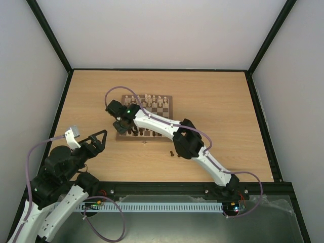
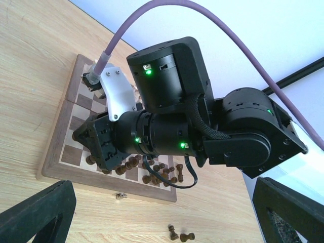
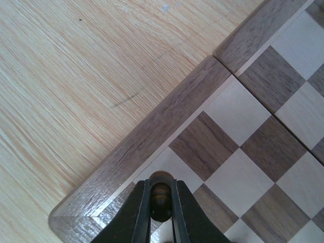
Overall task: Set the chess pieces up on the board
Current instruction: Place the chess piece on the chessboard.
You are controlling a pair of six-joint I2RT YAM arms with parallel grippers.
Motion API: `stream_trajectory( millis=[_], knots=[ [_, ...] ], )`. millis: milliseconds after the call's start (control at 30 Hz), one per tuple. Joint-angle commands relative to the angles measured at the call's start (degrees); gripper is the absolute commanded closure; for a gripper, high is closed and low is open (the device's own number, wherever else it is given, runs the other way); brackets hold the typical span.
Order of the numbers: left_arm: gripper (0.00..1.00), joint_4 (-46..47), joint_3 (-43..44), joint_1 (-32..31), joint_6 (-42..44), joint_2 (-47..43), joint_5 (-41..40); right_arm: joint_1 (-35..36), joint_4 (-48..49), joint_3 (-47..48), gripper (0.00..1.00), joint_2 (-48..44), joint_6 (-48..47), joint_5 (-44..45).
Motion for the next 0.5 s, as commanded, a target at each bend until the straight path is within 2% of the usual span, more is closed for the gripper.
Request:
stream_trajectory(
  millis=[0,300,467],
  knots=[
    [0.01,0.12,0.7,-0.17,0.88,-0.12,-0.29,-0.68,-3.5,1.25,0.91,1.61,-0.67,0.66],
    [0.01,0.55,0.45,-0.17,0.76,0.02,-0.11,-1.21,-3.35,1.08,0.9,2.36,-0.46,0.92],
    [0.01,0.85,0.33,-0.17,0.8,0.21,0.13,-1.34,-3.48,0.99,0.82,1.91,-0.55,0.15]
  ],
)
